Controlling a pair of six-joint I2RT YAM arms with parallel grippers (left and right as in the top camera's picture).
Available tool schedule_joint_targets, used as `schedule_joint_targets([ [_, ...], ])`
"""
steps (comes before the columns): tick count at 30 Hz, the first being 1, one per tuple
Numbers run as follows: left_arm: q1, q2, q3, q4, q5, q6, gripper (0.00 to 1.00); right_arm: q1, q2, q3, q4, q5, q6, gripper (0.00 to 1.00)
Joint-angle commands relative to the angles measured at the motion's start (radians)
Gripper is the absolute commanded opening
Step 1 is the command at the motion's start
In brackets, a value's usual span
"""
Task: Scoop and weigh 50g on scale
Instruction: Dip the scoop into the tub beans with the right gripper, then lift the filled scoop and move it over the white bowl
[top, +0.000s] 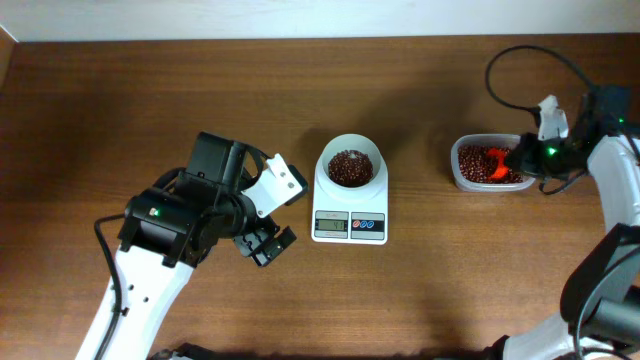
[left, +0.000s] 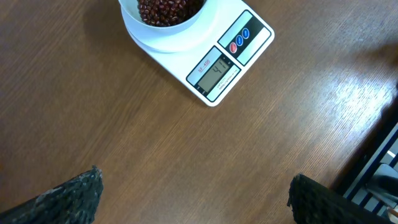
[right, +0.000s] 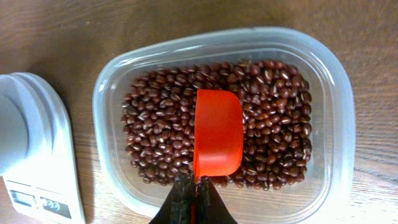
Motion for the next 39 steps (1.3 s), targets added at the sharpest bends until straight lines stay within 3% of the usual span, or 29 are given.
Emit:
schedule_joint_targets([
  [1, 0.003, -0.002, 0.013, 0.001, 0.018, 0.016, 0.99, -0.025, 0.063, -0.003, 0.0, -0.129, 0.008, 0.04],
  [7, 0.003, -0.002, 0.013, 0.001, 0.018, 0.016, 0.99, -0.026, 0.088, -0.003, -0.003, -0.231, -0.003, 0.04],
  [21, 0.003, -0.002, 0.013, 0.001, 0.018, 0.016, 0.99, -0.272, 0.088, -0.003, -0.033, -0.584, -0.083, 0.04],
  [39, 0.003, -0.002, 0.013, 0.001, 0.018, 0.016, 0.99, -0.22, 0.088, -0.003, -0.064, -0.773, -0.105, 0.04],
])
